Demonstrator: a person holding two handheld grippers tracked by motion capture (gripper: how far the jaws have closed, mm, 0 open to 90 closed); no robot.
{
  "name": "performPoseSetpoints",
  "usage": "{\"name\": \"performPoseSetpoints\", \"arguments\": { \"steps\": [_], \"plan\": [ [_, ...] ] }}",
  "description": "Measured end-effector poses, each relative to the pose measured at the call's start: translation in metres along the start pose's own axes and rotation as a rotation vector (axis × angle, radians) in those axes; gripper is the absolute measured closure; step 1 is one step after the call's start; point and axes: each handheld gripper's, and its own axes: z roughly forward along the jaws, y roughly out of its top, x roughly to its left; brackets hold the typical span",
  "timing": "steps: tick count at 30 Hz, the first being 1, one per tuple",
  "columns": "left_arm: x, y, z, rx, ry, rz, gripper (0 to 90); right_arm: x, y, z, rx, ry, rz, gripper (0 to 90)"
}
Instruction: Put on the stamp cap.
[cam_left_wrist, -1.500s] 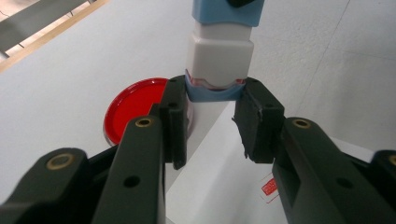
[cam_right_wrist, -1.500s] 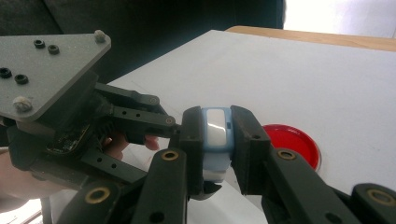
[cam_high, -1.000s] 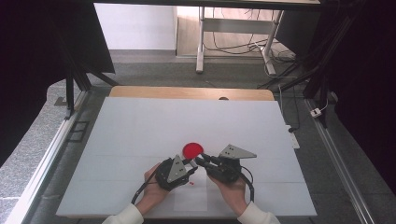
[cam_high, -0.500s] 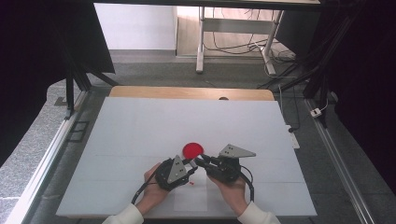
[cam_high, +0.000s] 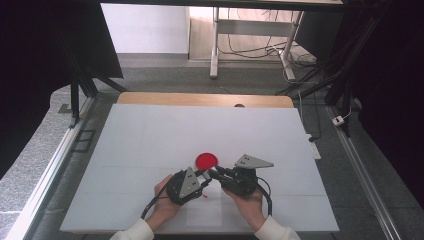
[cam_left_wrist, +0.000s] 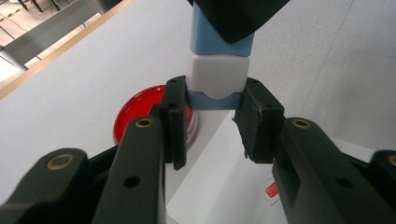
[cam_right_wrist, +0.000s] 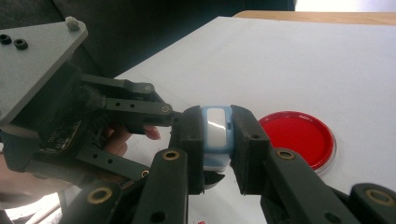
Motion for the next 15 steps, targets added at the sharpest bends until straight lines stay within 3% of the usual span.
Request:
{"name": "performPoseSetpoints", "arguments": {
  "steps": [7, 15],
  "plan": [
    [0.0015, -0.0012, 0.0010, -0.001, -0.014, -0.012, 64.7, -0.0027, 0.0009, -0.0005, 0.006, 0.012, 0.019, 75.4],
    [0.0026, -0.0037, 0.0039, -0.008, -0.035, -0.036, 61.5, -0.0018, 0.0000, 0.0015, 0.023, 0.001, -0.010, 75.4]
  ]
}}
